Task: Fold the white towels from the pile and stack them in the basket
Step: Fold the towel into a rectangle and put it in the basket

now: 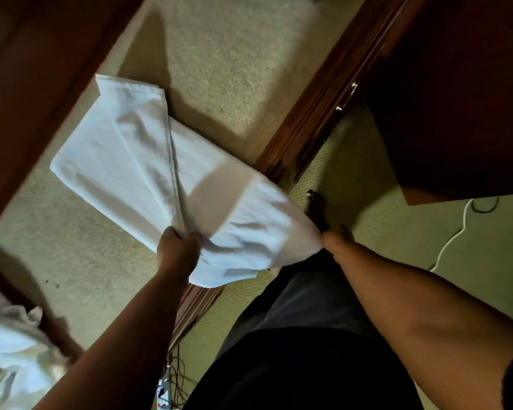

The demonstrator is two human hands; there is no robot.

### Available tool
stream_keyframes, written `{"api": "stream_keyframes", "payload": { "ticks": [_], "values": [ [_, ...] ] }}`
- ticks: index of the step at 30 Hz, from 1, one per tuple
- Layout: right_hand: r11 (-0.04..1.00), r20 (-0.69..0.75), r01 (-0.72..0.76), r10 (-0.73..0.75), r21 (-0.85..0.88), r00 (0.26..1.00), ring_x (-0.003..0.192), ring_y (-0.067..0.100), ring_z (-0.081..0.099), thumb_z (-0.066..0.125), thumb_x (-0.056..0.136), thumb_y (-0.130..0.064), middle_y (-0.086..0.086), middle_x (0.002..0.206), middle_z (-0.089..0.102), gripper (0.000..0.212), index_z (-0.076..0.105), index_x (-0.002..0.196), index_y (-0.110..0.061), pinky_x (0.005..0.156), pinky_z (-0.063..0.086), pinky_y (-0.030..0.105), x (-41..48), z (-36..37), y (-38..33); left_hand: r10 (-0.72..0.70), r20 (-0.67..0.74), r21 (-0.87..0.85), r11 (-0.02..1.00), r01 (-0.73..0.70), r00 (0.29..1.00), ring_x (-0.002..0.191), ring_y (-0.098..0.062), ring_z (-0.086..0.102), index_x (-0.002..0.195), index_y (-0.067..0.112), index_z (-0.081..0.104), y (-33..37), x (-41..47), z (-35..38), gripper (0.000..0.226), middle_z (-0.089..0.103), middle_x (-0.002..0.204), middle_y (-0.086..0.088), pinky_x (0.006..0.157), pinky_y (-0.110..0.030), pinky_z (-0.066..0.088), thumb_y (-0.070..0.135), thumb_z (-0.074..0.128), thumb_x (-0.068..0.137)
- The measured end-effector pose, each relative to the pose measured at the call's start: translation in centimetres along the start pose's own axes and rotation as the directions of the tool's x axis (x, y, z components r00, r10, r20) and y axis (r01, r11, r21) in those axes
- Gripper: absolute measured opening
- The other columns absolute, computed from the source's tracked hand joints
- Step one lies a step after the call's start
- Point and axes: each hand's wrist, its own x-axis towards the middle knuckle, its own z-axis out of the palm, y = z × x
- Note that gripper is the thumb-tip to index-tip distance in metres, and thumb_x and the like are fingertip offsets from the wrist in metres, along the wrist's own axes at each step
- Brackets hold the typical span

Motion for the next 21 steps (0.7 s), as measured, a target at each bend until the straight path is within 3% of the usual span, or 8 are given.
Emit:
{"api": "stream_keyframes", "payload": {
  "ticks": [5, 9, 11, 13, 14, 16, 18, 21],
  "values": [
    [0.991, -0.139, 0.136, -0.132, 0.017, 0.981, 0.123, 0.036, 0.055, 0.057, 0.098, -0.014, 0.018, 0.138, 0.055, 0.034, 0.058, 0.132, -0.007, 0.097, 0.045, 0.038, -2.9, 1.0, -1.5, 0.033, -0.044, 0.005, 0.999, -0.033, 0.998, 0.073, -0.031, 0.052, 0.085, 0.006, 0.049, -0.5, -0.2, -0.2, 0.015, 0.054, 0.075, -0.008, 0.069, -0.039, 0.044, 0.017, 0.051, 0.095],
    [0.89, -0.201, 0.456, -0.451, -0.023, 0.869, 0.112, 0.038, 0.058, 0.048, 0.089, -0.046, 0.018, 0.13, 0.055, 0.048, 0.053, 0.128, -0.019, 0.093, 0.051, 0.051, -4.4, 3.4, -3.9, 0.03, -0.064, -0.036, 0.999, -0.033, 0.997, 0.073, -0.032, 0.057, 0.091, 0.007, 0.049, -1.1, 0.0, -0.2, 0.019, 0.059, 0.078, -0.01, 0.066, -0.041, 0.048, 0.024, 0.048, 0.099],
    [0.771, -0.304, 0.626, -0.627, -0.114, 0.717, 0.105, 0.035, 0.058, 0.043, 0.088, -0.051, 0.017, 0.123, 0.054, 0.049, 0.054, 0.125, -0.02, 0.088, 0.051, 0.049, -6.9, 4.2, -5.5, 0.04, -0.05, -0.041, 0.998, -0.042, 0.998, 0.075, -0.032, 0.061, 0.094, 0.011, 0.048, -1.4, 0.1, -0.1, 0.025, 0.063, 0.081, -0.009, 0.068, -0.043, 0.053, 0.035, 0.049, 0.101],
    [0.548, -0.367, 0.788, -0.82, -0.28, 0.439, 0.098, 0.033, 0.057, 0.053, 0.092, -0.039, 0.015, 0.117, 0.056, 0.04, 0.06, 0.119, -0.011, 0.084, 0.047, 0.041, -10.0, 4.9, -7.4, 0.027, -0.039, -0.041, 0.999, -0.029, 0.999, 0.079, -0.033, 0.062, 0.098, 0.012, 0.048, -1.3, 0.2, -0.2, 0.028, 0.066, 0.086, -0.008, 0.068, -0.041, 0.052, 0.04, 0.05, 0.102],
    [0.41, -0.354, 0.835, -0.892, -0.367, 0.282, 0.097, 0.032, 0.056, 0.058, 0.091, -0.034, 0.014, 0.116, 0.057, 0.036, 0.063, 0.117, -0.009, 0.084, 0.045, 0.04, -11.3, 5.2, -8.3, 0.015, -0.033, -0.041, 0.999, -0.016, 0.999, 0.081, -0.033, 0.063, 0.099, 0.013, 0.048, -1.3, 0.3, -0.2, 0.028, 0.065, 0.088, -0.007, 0.068, -0.038, 0.049, 0.04, 0.051, 0.102],
    [0.184, -0.225, 0.866, -0.971, -0.464, 0.085, 0.106, 0.033, 0.057, 0.066, 0.086, -0.026, 0.014, 0.122, 0.057, 0.035, 0.065, 0.118, -0.01, 0.093, 0.044, 0.043, -12.6, 5.9, -9.8, -0.002, -0.024, -0.033, 0.999, 0.001, 1.0, 0.084, -0.033, 0.063, 0.101, 0.015, 0.047, -1.1, 0.2, -0.4, 0.026, 0.063, 0.087, -0.005, 0.069, -0.035, 0.045, 0.04, 0.052, 0.101],
    [0.013, -0.002, 0.842, -1.0, -0.539, 0.014, 0.125, 0.033, 0.053, 0.063, 0.086, -0.025, 0.013, 0.134, 0.056, 0.039, 0.065, 0.122, -0.013, 0.106, 0.037, 0.053, -12.4, 7.0, -10.7, 0.004, -0.031, -0.042, 0.999, -0.005, 1.0, 0.088, -0.033, 0.064, 0.108, 0.017, 0.044, -1.1, 0.1, -0.6, 0.026, 0.065, 0.093, -0.005, 0.071, -0.035, 0.045, 0.039, 0.054, 0.1],
    [-0.115, 0.266, 0.79, -0.962, -0.603, 0.063, 0.145, 0.029, 0.036, 0.05, 0.09, -0.034, 0.007, 0.154, 0.043, 0.051, 0.057, 0.138, -0.018, 0.117, 0.02, 0.058, -12.6, 8.3, -12.1, 0.058, -0.08, -0.053, 0.997, -0.062, 0.995, 0.099, -0.037, 0.063, 0.13, 0.019, 0.038, -0.9, 0.4, -0.8, 0.04, 0.058, 0.125, -0.013, 0.074, -0.035, 0.044, 0.037, 0.055, 0.099]
  ]
}}
